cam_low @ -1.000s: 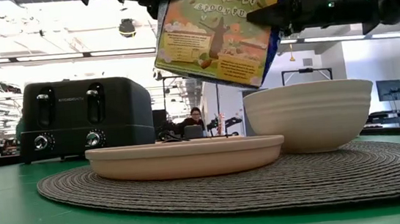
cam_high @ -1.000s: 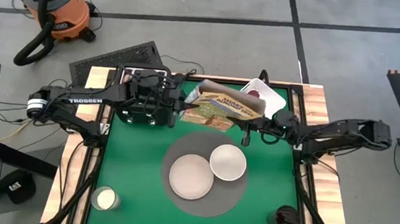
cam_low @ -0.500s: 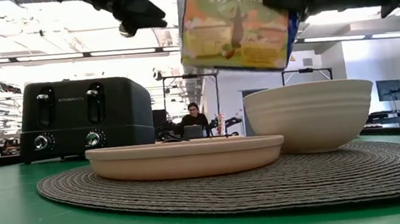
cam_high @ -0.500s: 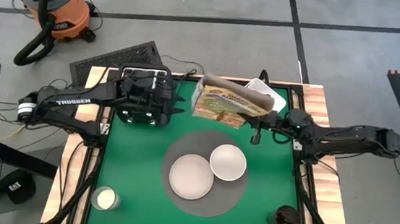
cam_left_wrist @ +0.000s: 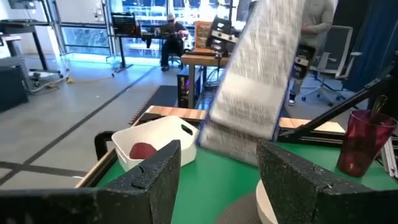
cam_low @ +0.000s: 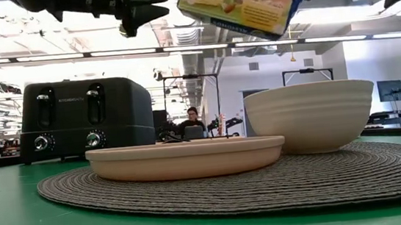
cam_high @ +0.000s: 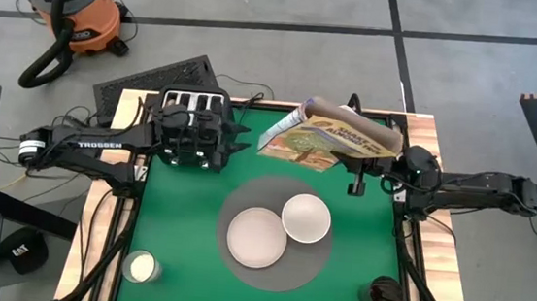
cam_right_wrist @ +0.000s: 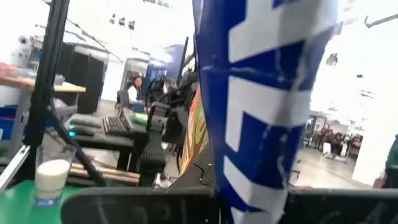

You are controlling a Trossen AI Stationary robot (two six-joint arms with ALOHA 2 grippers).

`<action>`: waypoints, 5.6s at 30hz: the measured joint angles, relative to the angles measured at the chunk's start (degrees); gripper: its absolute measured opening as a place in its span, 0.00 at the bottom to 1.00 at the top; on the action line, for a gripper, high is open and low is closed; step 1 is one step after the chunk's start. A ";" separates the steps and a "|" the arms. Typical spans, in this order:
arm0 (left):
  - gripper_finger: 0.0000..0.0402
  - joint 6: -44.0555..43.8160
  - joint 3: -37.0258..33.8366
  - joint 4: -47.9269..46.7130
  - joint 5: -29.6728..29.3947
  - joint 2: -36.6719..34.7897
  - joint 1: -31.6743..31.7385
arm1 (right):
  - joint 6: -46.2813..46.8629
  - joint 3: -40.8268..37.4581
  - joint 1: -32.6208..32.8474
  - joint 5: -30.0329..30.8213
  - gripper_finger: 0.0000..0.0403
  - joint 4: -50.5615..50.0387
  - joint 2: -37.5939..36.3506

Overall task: Arrange a breakfast setting
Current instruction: Pour the cereal into the white bowl

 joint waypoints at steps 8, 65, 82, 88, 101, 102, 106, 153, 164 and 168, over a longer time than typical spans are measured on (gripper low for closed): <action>0.53 -0.63 0.00 -0.80 -0.27 0.06 -0.18 | -0.42 0.00 0.00 -0.15 0.05 1.19 -0.02; 0.87 1.68 0.35 41.71 -0.97 21.68 -7.50 | 5.24 1.40 2.97 -1.64 0.06 45.64 31.45; 0.52 2.56 0.37 41.03 -0.03 21.64 -7.52 | 7.74 3.19 3.01 -1.57 0.16 45.20 33.38; 0.40 1.66 0.37 40.52 -0.05 21.32 -7.52 | 7.42 3.14 3.02 -1.44 0.30 44.47 32.88; 0.35 1.89 0.37 26.67 -0.20 11.97 -7.52 | 6.95 1.05 3.02 -1.44 0.61 32.88 21.21; 0.35 2.26 0.37 25.26 -0.26 11.11 -7.52 | 6.97 1.05 3.04 -1.44 0.61 30.40 19.92; 0.35 2.54 0.37 18.70 -0.38 6.86 -7.52 | 7.78 1.05 3.23 -1.43 0.61 21.75 14.72; 0.35 -6.60 0.35 -40.06 -13.76 -17.55 -21.70 | 20.31 1.03 31.03 7.59 0.60 -32.18 -14.69; 0.35 -8.28 2.53 -43.13 -14.44 -12.62 -23.33 | 21.16 1.03 35.01 13.13 0.60 -33.66 -14.69; 0.35 -8.27 7.16 -46.51 -13.85 -9.81 -24.02 | 21.37 1.03 35.30 13.79 0.60 -33.69 -14.69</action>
